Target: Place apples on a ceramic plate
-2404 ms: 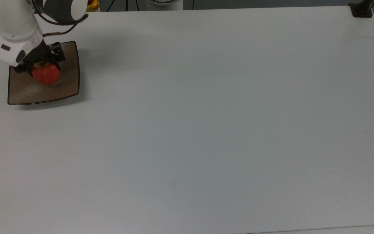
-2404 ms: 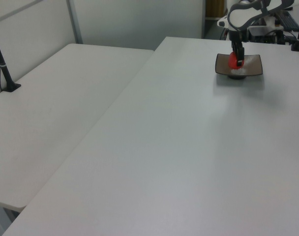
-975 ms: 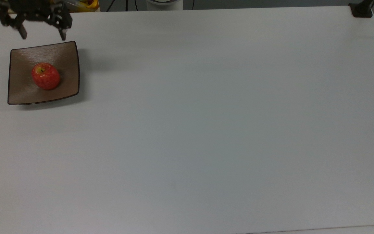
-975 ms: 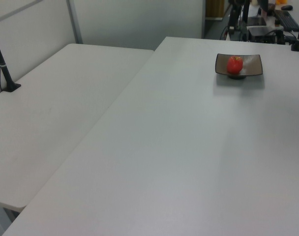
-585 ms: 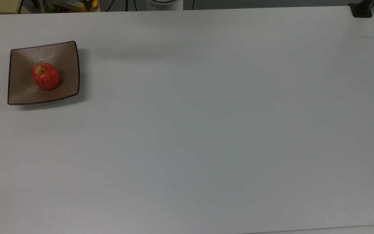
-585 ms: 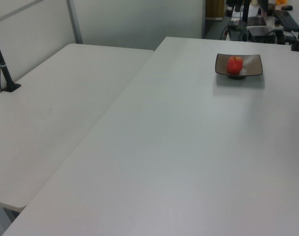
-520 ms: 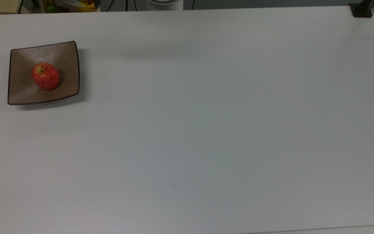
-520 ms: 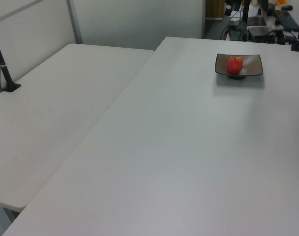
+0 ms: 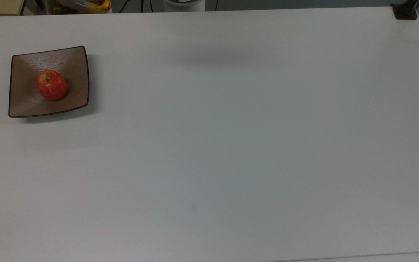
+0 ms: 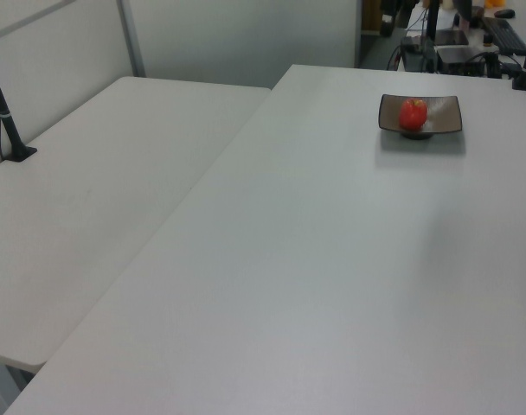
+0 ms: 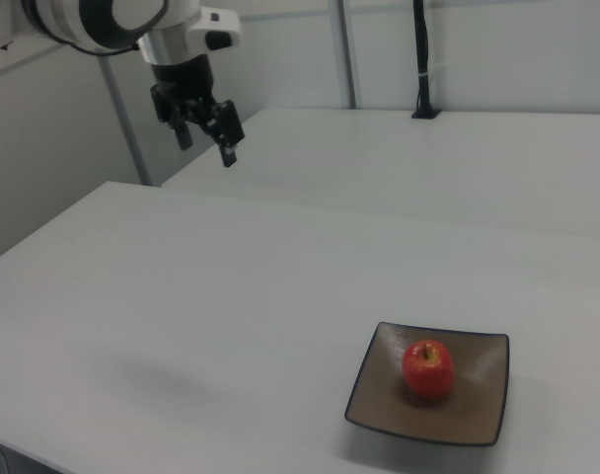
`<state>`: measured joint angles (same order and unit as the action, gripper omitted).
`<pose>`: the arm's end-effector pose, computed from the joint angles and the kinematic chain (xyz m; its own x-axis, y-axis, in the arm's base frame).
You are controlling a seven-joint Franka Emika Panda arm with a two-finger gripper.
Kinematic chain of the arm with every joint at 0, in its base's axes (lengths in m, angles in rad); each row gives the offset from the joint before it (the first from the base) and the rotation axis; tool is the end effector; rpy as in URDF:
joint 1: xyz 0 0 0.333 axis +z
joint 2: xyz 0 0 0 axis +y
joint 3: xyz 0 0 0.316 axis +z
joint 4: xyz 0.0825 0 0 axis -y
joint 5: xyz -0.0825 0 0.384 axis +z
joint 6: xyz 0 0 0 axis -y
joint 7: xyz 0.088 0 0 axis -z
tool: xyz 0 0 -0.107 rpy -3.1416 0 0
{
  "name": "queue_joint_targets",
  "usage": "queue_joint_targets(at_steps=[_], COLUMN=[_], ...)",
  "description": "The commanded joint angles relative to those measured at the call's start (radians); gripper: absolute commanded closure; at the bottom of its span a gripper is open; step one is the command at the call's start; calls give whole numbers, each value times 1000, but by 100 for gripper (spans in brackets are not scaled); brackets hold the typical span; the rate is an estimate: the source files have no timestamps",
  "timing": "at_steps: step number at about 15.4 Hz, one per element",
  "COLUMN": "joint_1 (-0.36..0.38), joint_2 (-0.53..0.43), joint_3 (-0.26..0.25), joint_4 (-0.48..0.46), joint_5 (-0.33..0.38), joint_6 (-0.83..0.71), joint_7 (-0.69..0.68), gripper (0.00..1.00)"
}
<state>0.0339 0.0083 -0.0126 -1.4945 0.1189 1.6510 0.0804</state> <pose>0.5650 0.0239 0.6646 0.9882 -0.0682 0.1371 -0.0503 -0.9903 -0.1297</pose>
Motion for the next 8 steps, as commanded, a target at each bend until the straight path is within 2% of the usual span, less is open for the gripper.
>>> queue_joint_targets(at_steps=[1,4,8], joint_1=[14,72,83], joint_2=[-51,-60,-60], joint_3=[40,33,14], joint_4=[-85,-114,-141], joint_5=[-48,-93,-104], joint_6=[-7,-3,21], joint_7=[10,-1,-121], gripper=[0,0,0])
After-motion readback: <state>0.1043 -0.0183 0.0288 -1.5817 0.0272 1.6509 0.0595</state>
